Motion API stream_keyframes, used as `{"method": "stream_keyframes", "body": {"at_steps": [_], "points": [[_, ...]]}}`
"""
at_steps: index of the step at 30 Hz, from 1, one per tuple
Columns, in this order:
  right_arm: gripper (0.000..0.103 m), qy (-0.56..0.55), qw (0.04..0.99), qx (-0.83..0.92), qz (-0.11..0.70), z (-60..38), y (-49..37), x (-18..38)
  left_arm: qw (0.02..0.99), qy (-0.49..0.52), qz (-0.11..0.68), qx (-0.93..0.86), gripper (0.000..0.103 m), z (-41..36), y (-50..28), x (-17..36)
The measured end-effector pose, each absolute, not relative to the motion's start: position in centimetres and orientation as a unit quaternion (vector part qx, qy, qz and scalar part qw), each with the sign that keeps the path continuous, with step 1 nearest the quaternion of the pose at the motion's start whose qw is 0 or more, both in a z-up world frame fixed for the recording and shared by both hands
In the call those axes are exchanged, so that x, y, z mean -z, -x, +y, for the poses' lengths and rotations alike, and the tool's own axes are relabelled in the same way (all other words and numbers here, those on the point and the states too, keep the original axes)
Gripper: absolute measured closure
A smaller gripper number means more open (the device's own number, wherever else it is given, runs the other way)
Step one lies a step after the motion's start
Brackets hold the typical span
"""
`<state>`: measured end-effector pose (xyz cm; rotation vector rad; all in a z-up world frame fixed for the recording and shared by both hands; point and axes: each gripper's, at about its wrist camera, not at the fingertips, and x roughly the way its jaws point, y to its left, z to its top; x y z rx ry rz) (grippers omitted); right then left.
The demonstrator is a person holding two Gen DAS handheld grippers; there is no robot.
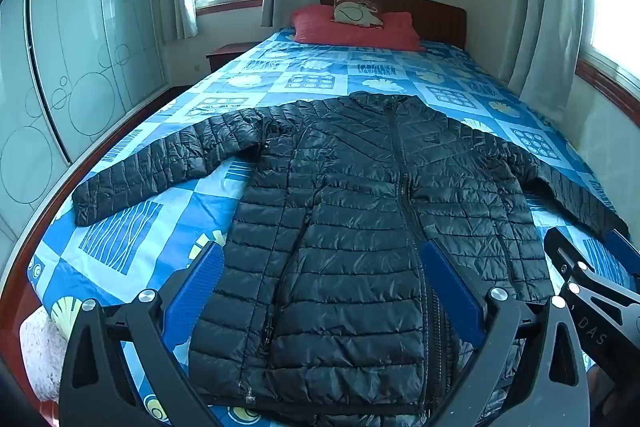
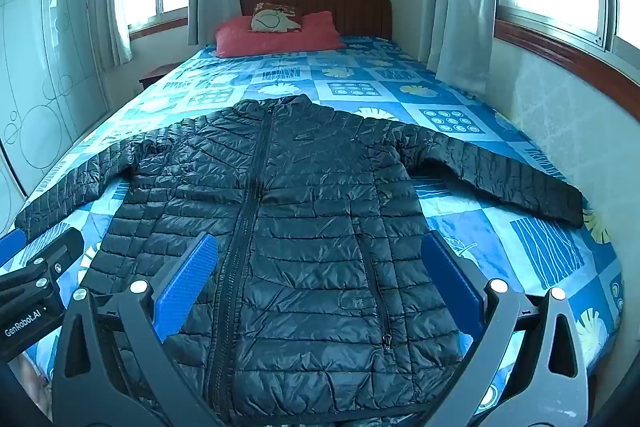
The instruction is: Fold large clothes
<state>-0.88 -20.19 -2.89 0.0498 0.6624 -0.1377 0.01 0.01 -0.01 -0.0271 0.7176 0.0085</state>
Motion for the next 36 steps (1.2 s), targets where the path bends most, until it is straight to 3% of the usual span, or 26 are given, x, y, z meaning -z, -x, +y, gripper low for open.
{"method": "stream_keyframes", "body": {"at_steps": [36], "points": [[0.002,-0.016,0.94,0.07,0.334,-19.9,1.5,3.3,0.931,0.01,0.364,0.0,0.005,-0.4,0.8,0.9]]}}
